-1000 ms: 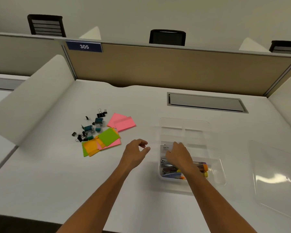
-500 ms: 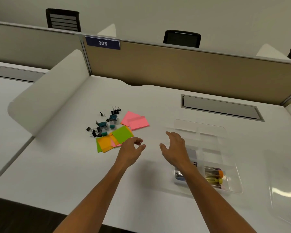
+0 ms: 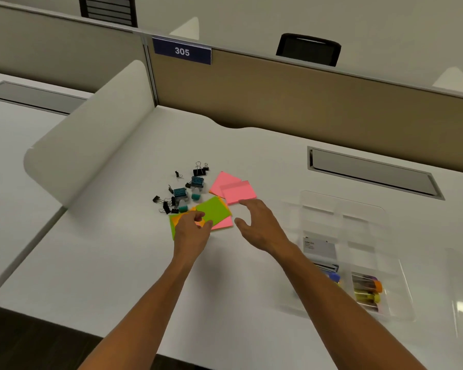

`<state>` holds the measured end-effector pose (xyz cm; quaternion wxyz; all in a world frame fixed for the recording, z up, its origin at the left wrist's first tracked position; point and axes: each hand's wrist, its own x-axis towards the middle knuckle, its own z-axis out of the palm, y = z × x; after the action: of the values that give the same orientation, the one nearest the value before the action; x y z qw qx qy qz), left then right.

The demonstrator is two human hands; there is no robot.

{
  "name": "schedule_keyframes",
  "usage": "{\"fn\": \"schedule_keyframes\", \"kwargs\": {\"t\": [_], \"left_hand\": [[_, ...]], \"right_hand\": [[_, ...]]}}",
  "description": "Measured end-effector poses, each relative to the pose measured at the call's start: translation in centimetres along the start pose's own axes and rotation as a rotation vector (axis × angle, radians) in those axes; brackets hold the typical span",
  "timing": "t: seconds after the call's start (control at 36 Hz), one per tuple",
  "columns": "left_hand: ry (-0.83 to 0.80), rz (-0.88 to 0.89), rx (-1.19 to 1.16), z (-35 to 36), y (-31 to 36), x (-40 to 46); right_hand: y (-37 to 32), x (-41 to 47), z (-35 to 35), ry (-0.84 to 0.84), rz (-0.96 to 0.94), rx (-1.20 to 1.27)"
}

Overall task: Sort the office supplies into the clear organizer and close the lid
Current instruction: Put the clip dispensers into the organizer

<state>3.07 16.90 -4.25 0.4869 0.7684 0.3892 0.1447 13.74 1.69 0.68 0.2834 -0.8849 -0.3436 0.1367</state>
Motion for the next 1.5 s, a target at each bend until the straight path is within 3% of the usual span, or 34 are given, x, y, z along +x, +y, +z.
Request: {"fn": "schedule_keyframes", "kwargs": {"t": [0.25, 0.44, 0.69, 0.89, 1.22, 1.5], "left_hand": [[0.118, -0.069, -0.037, -1.2, -1.3, 3.2], [0.155, 0.043, 0.124, -1.5, -1.3, 4.5], [0.139, 0.055, 0.165, -0.9, -2.0, 5.8], [0.128, 0.057, 0.222, -0.3, -2.8, 6.7], [0.177, 0.077, 0.274, -0.2, -3.2, 8.0], [0.187, 0.04, 0.271, 0.0, -3.2, 8.6]], "right_hand": [[-3.3, 4.1, 1.9, -0.113, -0.026, -0.035], [-4.1, 7.0, 3.2, -0.177, -0.041, -0.086], [-4.7, 10.2, 5.2, -0.262, -0.037, -0.163], [-5.0, 12.4, 7.2, -0.202, 0.046, -0.209], [-5.0, 14.8, 9.4, -0.282, -0.027, -0.291], [-4.8, 15.1, 9.6, -0.179, -0.021, -0.302]]}}
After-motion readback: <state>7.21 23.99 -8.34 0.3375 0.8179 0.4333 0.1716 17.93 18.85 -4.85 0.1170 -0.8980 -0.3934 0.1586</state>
